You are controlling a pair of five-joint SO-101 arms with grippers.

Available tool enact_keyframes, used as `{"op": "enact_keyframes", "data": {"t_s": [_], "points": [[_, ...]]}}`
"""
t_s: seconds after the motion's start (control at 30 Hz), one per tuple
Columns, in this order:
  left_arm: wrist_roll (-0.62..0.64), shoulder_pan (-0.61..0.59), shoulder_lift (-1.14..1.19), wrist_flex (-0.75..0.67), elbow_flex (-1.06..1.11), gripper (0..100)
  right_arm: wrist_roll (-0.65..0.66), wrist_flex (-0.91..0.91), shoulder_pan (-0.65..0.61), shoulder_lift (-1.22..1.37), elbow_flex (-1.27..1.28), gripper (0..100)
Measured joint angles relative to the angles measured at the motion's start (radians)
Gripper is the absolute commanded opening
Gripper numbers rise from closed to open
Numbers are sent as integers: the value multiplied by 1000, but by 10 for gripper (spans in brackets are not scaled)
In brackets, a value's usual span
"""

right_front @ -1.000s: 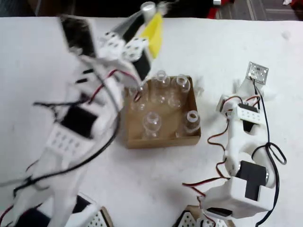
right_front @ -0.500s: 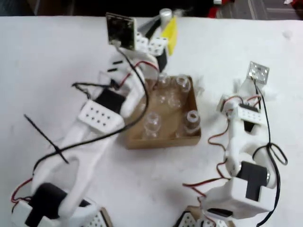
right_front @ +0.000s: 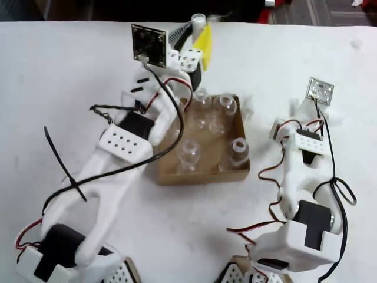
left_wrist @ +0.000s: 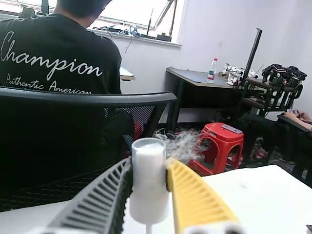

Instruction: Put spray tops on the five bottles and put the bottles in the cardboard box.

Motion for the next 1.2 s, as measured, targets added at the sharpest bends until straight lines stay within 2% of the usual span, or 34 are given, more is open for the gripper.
{"op": "enact_keyframes", "data": {"t_s": [0.4, 0.57, 0.87, 1.07, 1.2], "points": [[0, 0, -12, 2, 0, 21, 0, 0, 0, 0, 0, 118], [0, 2, -72, 74, -2, 21, 0, 0, 0, 0, 0, 118], [0, 3, -97, 75, -2, 21, 0, 0, 0, 0, 0, 118], [109, 3, -78, 75, -2, 21, 0, 0, 0, 0, 0, 118], [91, 3, -72, 75, -2, 21, 0, 0, 0, 0, 0, 118]]}}
